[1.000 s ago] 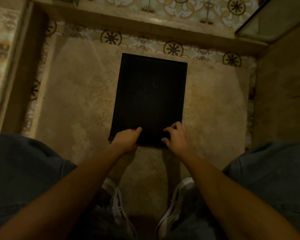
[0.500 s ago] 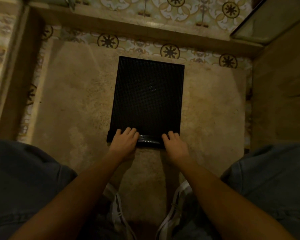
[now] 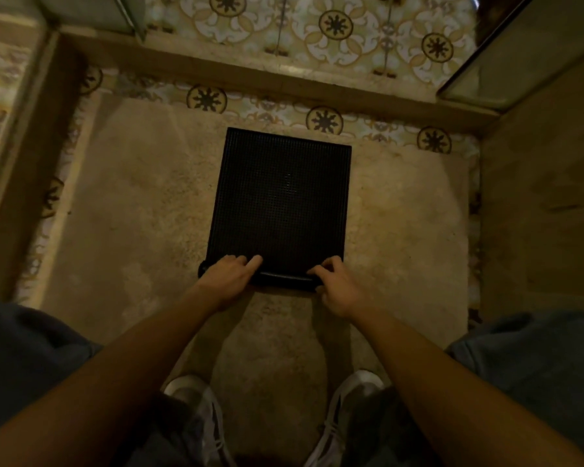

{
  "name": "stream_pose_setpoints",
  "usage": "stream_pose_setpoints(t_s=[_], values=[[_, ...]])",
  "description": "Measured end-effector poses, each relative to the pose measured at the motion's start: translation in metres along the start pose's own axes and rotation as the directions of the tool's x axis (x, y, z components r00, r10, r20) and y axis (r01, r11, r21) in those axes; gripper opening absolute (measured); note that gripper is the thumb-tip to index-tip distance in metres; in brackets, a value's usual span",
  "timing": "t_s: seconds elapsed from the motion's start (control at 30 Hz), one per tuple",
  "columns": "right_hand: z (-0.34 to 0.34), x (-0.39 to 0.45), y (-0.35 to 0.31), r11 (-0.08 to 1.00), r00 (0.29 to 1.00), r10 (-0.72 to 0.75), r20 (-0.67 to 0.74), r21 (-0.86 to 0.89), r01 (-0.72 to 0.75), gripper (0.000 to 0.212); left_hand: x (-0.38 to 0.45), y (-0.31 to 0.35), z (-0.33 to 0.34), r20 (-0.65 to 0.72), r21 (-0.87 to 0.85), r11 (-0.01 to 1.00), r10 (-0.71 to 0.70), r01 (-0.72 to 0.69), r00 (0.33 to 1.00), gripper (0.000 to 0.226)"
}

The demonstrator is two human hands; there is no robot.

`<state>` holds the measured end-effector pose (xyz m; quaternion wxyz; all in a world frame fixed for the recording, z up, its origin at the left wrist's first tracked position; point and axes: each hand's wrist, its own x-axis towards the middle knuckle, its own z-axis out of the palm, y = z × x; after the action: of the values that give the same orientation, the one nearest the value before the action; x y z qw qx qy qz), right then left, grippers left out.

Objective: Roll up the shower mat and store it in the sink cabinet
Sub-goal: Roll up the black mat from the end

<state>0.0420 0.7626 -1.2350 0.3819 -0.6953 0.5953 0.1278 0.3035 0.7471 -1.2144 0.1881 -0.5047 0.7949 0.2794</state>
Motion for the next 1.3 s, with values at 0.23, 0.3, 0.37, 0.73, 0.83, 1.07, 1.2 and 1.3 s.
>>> stream_pose_setpoints(t_s=[0.23,0.3,0.37,0.73,0.83,1.07,1.2,1.3], values=[[0.004,-0.006,-0.014,0.964,0.985,0.010,-0.173,-0.261,-0.055,0.073,0.013,0.000,-0.007,-0.138,0.124,0.989,-0.064,0.081,0.988,0.048],[0.007,-0.008,-0.021,0.949,0.976,-0.003,-0.219,-0.308,-0.066,0.077,0.014,0.002,-0.008,-0.115,0.184,0.978,-0.078,0.099,0.990,0.052],[0.006,-0.008,-0.028,0.952,0.964,0.000,-0.264,-0.295,-0.081,0.067,0.017,0.006,-0.009,-0.105,0.190,0.974,-0.105,0.123,0.989,0.054],[0.008,-0.002,-0.038,0.944,0.982,-0.060,-0.179,-0.331,-0.003,0.056,0.020,0.012,-0.011,-0.154,0.036,0.986,-0.156,0.164,0.976,0.041],[-0.009,0.012,-0.033,0.939,0.978,-0.117,-0.170,-0.339,0.054,0.052,0.018,0.009,-0.012,-0.215,-0.083,0.992,-0.114,0.099,0.970,0.040],[-0.028,0.023,-0.022,0.935,0.973,-0.170,-0.157,-0.339,0.109,0.061,0.028,0.010,-0.022,-0.135,0.075,0.992,-0.092,0.103,0.986,0.050],[-0.023,0.017,-0.023,0.967,0.957,-0.140,-0.255,-0.244,0.076,0.073,0.036,0.012,-0.028,-0.172,0.147,0.980,-0.107,0.133,0.979,0.037],[-0.010,0.011,-0.031,0.968,0.954,-0.094,-0.285,-0.251,0.021,0.081,0.041,0.007,-0.032,-0.182,0.068,0.993,-0.084,0.097,0.980,0.045]])
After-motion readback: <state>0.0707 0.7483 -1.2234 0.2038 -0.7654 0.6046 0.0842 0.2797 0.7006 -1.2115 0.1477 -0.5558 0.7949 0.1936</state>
